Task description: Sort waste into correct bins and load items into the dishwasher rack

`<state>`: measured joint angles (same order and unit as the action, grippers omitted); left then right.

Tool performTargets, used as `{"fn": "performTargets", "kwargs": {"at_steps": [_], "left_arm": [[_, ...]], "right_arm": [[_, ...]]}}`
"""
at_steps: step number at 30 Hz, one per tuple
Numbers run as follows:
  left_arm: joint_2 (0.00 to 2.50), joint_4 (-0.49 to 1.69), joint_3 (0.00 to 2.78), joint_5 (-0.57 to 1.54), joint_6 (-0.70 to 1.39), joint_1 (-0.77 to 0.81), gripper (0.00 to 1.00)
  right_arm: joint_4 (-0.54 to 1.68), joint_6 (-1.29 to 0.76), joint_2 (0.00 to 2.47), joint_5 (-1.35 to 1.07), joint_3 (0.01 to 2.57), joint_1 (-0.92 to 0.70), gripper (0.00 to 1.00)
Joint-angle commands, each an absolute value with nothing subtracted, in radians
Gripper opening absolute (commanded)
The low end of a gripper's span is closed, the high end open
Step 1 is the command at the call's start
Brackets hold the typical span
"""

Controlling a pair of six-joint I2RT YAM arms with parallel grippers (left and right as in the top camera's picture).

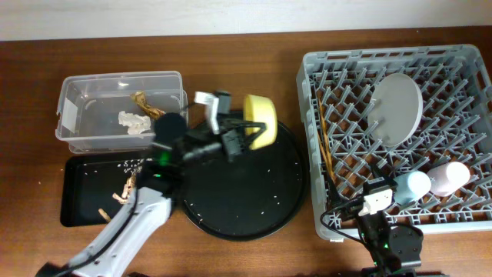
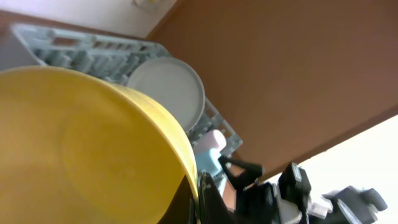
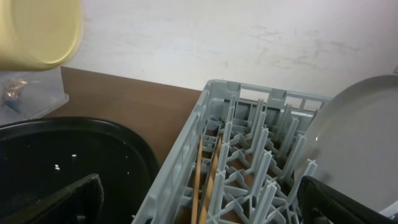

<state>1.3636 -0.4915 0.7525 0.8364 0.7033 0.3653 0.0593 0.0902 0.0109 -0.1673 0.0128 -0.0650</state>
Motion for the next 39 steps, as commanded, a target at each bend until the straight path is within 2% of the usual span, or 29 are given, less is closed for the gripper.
{"fn": "performTargets", "kwargs": {"at_steps": [1,3,7,13,14,16,17,18,24,31,32,34,35,36,37,39], "left_arm": [[1.559,-0.743,0.771,0.623,0.981,0.483,0.0],[1.78,-0.944,0.899,0.675,1.09,0.526,0.0],[2.077,-0.937,1.266,0.713,1.159,0.606,0.0],[2.186,-0.892,1.348,0.684,1.182,0.652,0.01],[2.186,-0.868,1.348,0.684,1.181,0.649,0.1],[2.186,-0.819,1.348,0.68,1.181,0.64,0.2],[2.186,-0.789,1.348,0.685,1.182,0.624,0.67],[2.186,-0.775,1.348,0.713,1.181,0.601,0.99],[2.186,-0.56,1.348,0.787,1.105,0.518,0.99],[2.136,-0.693,1.348,1.1,1.106,0.341,0.99],[2.095,-0.633,1.348,1.121,1.102,0.311,0.99],[1.984,-0.378,1.348,1.069,0.971,0.274,0.99],[1.888,-0.132,1.348,0.958,0.82,0.265,0.99],[1.723,0.26,1.348,0.691,0.62,0.265,1.0],[1.571,0.533,1.348,0.469,0.493,0.278,0.99],[1.331,0.91,1.348,0.122,0.39,0.31,0.99]], "right_arm": [[0.062,0.097,0.004,-0.173,0.006,-0.059,0.98],[0.062,0.097,0.004,-0.173,0.006,-0.059,0.98],[0.062,0.097,0.004,-0.173,0.006,-0.059,0.98],[0.062,0.097,0.004,-0.173,0.006,-0.059,0.98],[0.062,0.097,0.004,-0.173,0.006,-0.059,0.98],[0.062,0.097,0.004,-0.173,0.006,-0.059,0.98],[0.062,0.097,0.004,-0.173,0.006,-0.059,0.98],[0.062,0.097,0.004,-0.173,0.006,-0.059,0.98],[0.062,0.097,0.004,-0.173,0.006,-0.059,0.98],[0.062,0.097,0.004,-0.173,0.006,-0.059,0.98],[0.062,0.097,0.004,-0.173,0.006,-0.059,0.98],[0.062,0.097,0.004,-0.173,0.006,-0.059,0.98],[0.062,0.097,0.004,-0.173,0.006,-0.059,0.98],[0.062,0.097,0.004,-0.173,0.006,-0.059,0.99],[0.062,0.097,0.004,-0.173,0.006,-0.059,0.98],[0.062,0.097,0.004,-0.173,0.006,-0.059,0.98]]}}
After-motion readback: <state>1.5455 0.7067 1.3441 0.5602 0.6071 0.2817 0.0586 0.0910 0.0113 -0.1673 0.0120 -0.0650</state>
